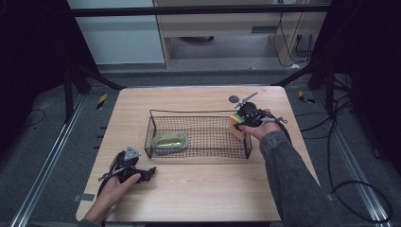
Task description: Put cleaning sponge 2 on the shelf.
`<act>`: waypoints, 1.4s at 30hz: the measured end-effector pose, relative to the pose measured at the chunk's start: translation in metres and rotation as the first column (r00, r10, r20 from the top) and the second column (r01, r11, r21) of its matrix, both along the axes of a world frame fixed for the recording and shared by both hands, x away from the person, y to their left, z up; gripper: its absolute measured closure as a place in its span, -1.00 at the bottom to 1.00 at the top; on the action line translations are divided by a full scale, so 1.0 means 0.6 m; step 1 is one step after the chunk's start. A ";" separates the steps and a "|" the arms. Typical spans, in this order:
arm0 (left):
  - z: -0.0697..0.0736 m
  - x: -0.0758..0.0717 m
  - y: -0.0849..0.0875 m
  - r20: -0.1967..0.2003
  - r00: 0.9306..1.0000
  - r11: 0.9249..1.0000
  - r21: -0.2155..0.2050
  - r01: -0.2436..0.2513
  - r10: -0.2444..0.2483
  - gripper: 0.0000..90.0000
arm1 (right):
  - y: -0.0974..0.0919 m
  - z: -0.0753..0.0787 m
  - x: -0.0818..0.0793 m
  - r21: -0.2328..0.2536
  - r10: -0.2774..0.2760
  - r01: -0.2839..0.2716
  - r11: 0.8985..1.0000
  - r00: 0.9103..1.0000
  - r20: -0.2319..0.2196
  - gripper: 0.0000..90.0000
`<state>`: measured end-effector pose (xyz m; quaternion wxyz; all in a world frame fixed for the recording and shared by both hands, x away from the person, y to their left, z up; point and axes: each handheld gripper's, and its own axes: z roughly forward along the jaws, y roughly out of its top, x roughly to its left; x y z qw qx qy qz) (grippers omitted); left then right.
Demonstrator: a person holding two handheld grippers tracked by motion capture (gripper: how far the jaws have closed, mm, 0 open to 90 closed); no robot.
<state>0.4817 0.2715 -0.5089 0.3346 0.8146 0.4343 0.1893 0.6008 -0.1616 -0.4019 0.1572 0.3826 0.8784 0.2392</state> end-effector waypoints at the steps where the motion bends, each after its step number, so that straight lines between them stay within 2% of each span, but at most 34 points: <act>1: 0.000 0.000 0.000 0.000 1.000 1.000 0.000 0.000 0.000 -1.00 | 0.000 -0.002 0.000 0.000 -0.002 0.002 1.000 1.000 -0.002 0.44; 21: 0.000 0.000 0.000 0.000 1.000 1.000 0.001 0.001 -0.001 -1.00 | 0.014 -0.033 0.009 -0.030 -0.002 0.002 1.000 1.000 -0.019 0.43; 28: 0.000 0.000 0.000 0.000 1.000 1.000 0.000 0.000 0.000 -1.00 | 0.016 -0.032 0.008 -0.031 -0.002 0.001 1.000 1.000 -0.019 0.42; 36: 0.000 0.000 0.000 0.000 1.000 1.000 0.001 0.001 -0.001 -1.00 | 0.016 -0.023 0.003 -0.020 -0.006 0.006 1.000 1.000 -0.016 0.22; 42: 0.000 0.000 0.000 0.000 1.000 1.000 0.000 0.000 0.000 -1.00 | 0.015 -0.011 -0.003 -0.019 -0.005 0.004 1.000 1.000 -0.008 0.16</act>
